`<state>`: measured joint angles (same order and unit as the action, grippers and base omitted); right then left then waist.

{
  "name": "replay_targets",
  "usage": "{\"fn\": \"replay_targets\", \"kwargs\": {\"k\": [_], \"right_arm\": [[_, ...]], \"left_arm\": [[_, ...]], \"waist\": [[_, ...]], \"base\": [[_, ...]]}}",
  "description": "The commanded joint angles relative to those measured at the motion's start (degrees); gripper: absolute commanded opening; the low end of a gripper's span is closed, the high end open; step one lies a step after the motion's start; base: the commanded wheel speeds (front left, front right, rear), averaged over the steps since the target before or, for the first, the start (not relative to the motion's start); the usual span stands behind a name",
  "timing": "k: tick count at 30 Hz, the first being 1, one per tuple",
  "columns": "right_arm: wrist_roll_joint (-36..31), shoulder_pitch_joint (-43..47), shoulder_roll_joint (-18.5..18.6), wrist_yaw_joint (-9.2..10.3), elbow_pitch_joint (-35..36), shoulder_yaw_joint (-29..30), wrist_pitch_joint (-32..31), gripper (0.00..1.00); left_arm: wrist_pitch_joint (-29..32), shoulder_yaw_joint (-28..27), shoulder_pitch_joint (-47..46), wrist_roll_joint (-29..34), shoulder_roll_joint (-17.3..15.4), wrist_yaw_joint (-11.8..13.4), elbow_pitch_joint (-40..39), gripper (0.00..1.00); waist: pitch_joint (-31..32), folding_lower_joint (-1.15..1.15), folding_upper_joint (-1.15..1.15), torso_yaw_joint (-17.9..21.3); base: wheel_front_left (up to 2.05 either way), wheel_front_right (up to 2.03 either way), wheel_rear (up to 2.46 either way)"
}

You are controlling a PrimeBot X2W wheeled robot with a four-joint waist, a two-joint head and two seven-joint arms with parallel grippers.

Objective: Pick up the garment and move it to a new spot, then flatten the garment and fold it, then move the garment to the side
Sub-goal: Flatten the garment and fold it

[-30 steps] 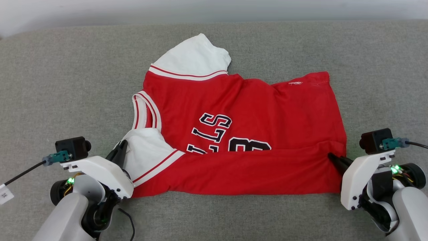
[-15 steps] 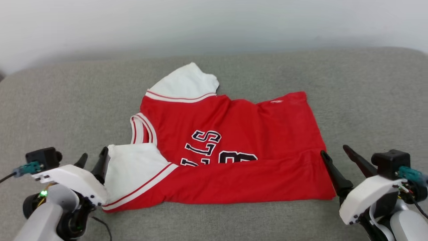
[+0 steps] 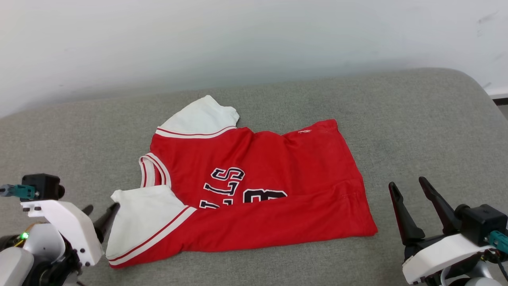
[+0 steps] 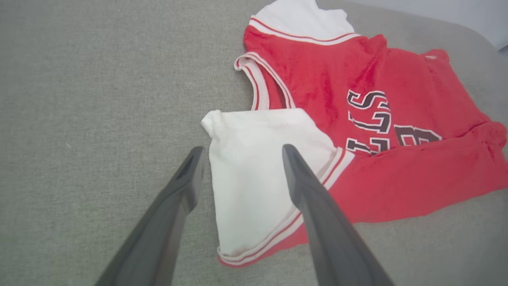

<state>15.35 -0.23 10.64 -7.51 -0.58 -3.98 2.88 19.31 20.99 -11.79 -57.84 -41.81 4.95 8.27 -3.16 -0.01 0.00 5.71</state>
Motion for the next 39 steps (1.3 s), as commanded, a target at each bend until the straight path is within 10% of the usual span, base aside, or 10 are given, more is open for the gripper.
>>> {"fn": "replay_targets", "kwargs": {"k": [1, 10, 18, 21, 29, 39], "right_arm": [[-0.48, 0.50, -0.52, 0.04, 0.56, 0.14, -0.15, 1.00], [-1.54, -0.58, -2.18, 0.04, 2.48, -0.40, -0.66, 1.00], [-0.65, -1.49, -2.44, 0.04, 1.90, 0.01, -1.52, 1.00], [0.33, -1.51, -1.87, 0.04, 1.83, 0.64, -2.60, 1.00], [5.70, -2.47, 0.98, 0.04, 1.33, 3.18, -11.00, 1.00], [14.03, -6.10, 5.70, 0.04, -3.97, 4.20, -36.11, 1.00]], "left_arm": [[1.84, 0.39, 0.91, -0.64, -0.85, 0.04, -0.76, 1.00], [13.11, 3.03, 4.70, -4.49, -3.59, 3.27, -2.25, 1.00], [15.16, 5.80, 4.83, -6.98, 1.66, 1.69, 1.68, 0.98], [13.97, 6.31, 4.21, -7.28, 3.69, 0.03, 2.88, 0.00], [8.04, 4.22, 1.69, -4.92, 3.58, -1.39, 4.13, 0.00], [3.10, 2.61, -1.06, -1.10, 2.07, -0.01, -2.23, 0.00]], "waist": [[-0.56, 0.01, 0.00, 0.27], [-4.40, 0.01, 0.00, 1.72], [-6.84, 0.01, 0.00, 1.95], [-6.79, 0.01, 0.00, 1.59], [-5.39, 0.01, 0.00, -0.29], [-7.40, 0.01, 0.00, -4.13]], "base": [[0.00, 0.00, 0.00], [0.00, 0.00, 0.00], [0.00, 0.00, 0.00], [0.00, 0.00, 0.00], [0.00, 0.00, 0.00], [0.00, 0.00, 0.00]]}}
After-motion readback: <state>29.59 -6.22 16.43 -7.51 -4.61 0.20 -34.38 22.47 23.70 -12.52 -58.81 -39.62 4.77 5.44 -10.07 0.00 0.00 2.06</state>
